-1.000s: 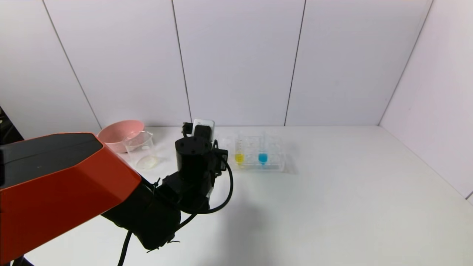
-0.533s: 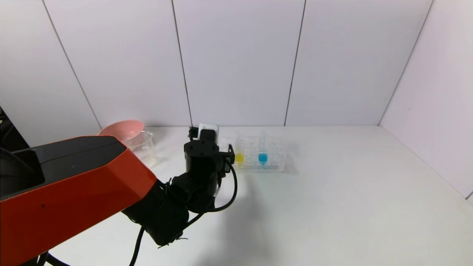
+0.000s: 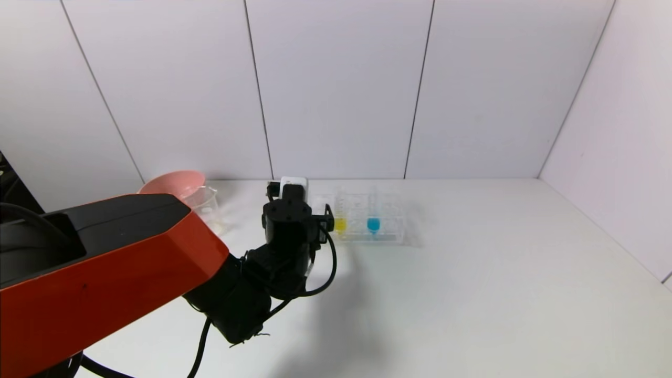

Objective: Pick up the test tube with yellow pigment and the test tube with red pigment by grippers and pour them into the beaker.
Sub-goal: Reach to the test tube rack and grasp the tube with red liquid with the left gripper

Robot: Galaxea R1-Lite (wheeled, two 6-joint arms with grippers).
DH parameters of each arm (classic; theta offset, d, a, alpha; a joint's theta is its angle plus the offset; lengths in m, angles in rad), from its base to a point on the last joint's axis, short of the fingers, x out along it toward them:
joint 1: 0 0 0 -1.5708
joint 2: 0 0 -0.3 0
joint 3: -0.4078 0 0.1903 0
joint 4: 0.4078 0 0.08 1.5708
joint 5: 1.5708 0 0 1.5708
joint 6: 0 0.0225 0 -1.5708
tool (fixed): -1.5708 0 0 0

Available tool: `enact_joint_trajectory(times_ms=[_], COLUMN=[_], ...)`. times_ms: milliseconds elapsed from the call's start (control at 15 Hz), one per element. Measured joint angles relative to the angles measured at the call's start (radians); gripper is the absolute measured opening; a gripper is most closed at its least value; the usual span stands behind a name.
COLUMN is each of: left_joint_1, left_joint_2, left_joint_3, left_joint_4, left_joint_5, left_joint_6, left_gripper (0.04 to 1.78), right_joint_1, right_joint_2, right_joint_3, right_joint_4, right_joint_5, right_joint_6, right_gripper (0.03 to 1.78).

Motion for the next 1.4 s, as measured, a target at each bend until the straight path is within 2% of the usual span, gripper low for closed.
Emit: enact_joint_trajectory(times_ms=[400, 1000, 1200, 1400], left_joint_1=[0.033, 0.045, 0.046, 0.051], left_joint_2=[0.024, 0.103, 0.111, 0.121], left_joint_3=[-0.067, -0.143, -0.145, -0.161], left_joint_4=[0.000, -0.030, -0.038, -0.041], left_joint_5=[-0.069, -0.069, -0.069, -0.067], left_joint_6=[-0.006, 0.008, 0.012, 0.012], left_gripper=[1.72, 1.71, 1.53, 1.12], right_joint_1=[0.000, 0.000, 0.000, 0.000], right_joint_2=[0.000, 0.000, 0.000, 0.000], right_joint_3=[0.000, 0.000, 0.000, 0.000], right_joint_4=[0.000, 0.000, 0.000, 0.000], right_joint_5=[0.000, 0.000, 0.000, 0.000], right_joint_6=[0.001, 0.000, 0.000, 0.000], right_gripper=[1.71, 1.71, 1.71, 1.71])
